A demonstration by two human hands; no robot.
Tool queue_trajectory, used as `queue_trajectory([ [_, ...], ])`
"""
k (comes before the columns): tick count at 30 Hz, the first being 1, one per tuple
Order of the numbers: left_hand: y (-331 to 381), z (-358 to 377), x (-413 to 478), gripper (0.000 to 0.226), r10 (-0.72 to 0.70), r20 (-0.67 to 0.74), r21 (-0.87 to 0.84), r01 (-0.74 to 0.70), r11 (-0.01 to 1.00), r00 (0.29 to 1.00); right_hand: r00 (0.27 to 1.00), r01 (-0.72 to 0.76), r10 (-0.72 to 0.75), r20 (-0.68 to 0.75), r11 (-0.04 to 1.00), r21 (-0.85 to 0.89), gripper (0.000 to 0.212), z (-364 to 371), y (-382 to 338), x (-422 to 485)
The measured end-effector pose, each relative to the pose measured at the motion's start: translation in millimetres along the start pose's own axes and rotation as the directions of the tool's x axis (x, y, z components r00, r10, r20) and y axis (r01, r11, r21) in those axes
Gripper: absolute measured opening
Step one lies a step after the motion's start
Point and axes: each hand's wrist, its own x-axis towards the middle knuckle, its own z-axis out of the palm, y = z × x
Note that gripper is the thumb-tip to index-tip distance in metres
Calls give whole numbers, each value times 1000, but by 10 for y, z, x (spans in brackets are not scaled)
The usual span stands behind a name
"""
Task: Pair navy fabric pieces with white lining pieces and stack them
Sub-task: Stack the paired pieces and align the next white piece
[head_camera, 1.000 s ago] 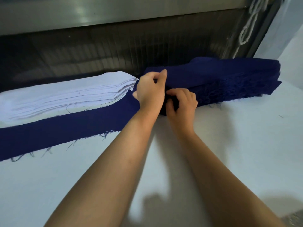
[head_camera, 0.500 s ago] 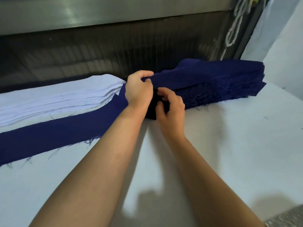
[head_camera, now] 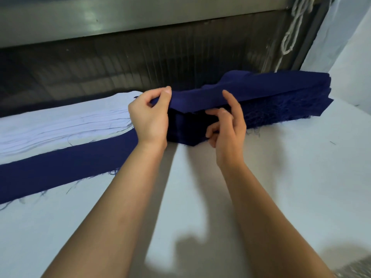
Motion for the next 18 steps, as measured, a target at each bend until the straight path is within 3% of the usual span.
queue_trajectory([
  [6,-53,-650,-130,28,-88,-163,-4,88,996,983,992,-124,125,-11,991,57,33,-49,-65,34],
  [12,-231,-1447,-391,30,-139,-251,75,162,984,958,994,-108,107,-11,981,-162,42,-9,-46,-45],
  [18,-238,-2128,-612,25,-106,-280,226,173,959,954,986,-163,169,-2,949,-268,30,9,-23,-207],
])
